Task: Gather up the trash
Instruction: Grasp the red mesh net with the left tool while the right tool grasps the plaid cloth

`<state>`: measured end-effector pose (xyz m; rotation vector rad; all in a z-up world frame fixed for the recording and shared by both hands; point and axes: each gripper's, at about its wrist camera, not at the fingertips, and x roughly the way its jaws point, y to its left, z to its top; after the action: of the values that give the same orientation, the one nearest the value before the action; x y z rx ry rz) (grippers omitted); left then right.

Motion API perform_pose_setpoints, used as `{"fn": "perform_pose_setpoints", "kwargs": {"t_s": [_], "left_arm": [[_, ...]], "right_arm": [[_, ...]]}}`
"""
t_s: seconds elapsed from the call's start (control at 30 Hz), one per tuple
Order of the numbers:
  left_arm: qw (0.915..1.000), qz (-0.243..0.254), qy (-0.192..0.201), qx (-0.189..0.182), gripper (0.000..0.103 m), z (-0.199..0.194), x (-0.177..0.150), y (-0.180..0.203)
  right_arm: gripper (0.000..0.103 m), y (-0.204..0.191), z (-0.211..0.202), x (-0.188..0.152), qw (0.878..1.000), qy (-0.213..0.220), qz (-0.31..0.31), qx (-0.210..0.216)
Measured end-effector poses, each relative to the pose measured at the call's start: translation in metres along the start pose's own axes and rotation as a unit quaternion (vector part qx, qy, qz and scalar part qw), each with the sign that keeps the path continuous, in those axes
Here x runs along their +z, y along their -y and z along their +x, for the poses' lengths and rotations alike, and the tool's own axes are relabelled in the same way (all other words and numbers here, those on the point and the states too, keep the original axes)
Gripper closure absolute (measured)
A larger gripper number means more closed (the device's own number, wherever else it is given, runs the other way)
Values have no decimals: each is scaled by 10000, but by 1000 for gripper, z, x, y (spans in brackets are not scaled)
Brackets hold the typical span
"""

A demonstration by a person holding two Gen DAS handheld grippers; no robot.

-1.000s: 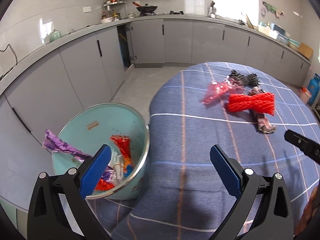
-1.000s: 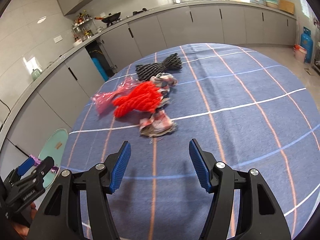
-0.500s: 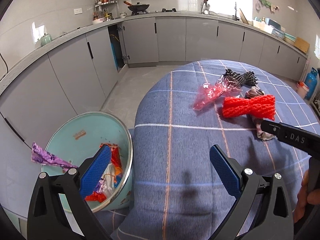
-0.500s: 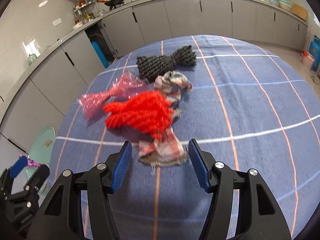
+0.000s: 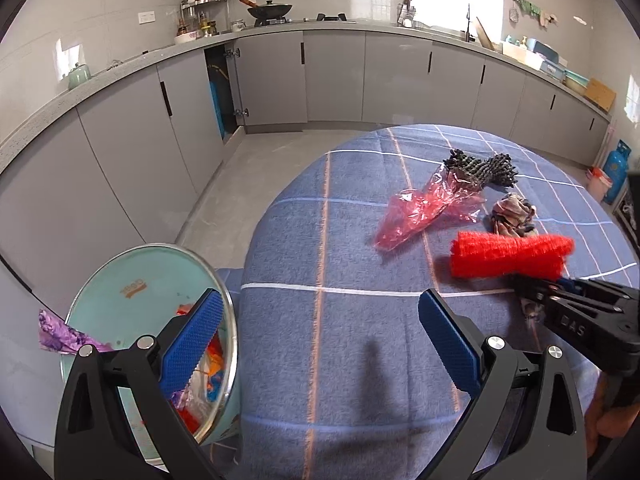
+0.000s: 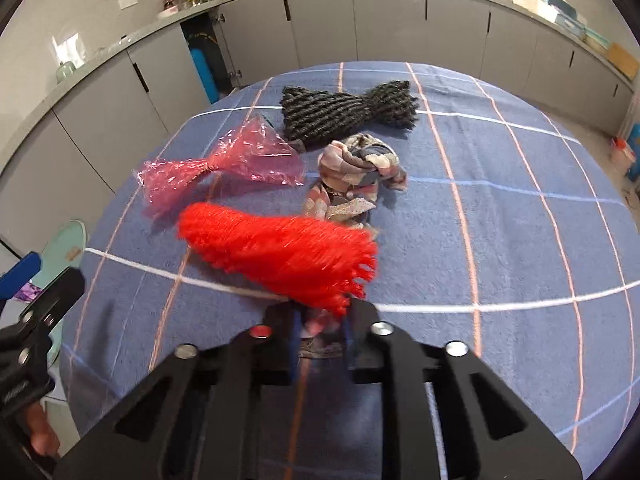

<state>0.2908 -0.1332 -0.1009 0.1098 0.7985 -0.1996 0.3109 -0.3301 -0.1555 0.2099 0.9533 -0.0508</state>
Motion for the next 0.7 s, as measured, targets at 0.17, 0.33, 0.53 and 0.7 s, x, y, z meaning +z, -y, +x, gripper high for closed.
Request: {"fn": "perform_pose_setpoints", "kwargs": {"t_s": [0.17, 0.33, 0.53, 0.7], "left_arm": [[9997, 100, -77, -199, 9, 5, 0, 16], [9986, 356, -48, -390, 9, 2, 1, 42], [9952, 513, -68, -828, 10, -3, 0, 76], [9897, 739, -46, -1227, 13, -5, 1, 113]], "right_arm": [[94, 22, -20, -13, 9997, 64, 212, 113], [94, 39, -41, -31, 9996, 53, 215, 161], [94, 61, -55, -47, 9989, 49, 392, 271], [90, 70, -55, -56, 9978, -35, 487, 450]]}}
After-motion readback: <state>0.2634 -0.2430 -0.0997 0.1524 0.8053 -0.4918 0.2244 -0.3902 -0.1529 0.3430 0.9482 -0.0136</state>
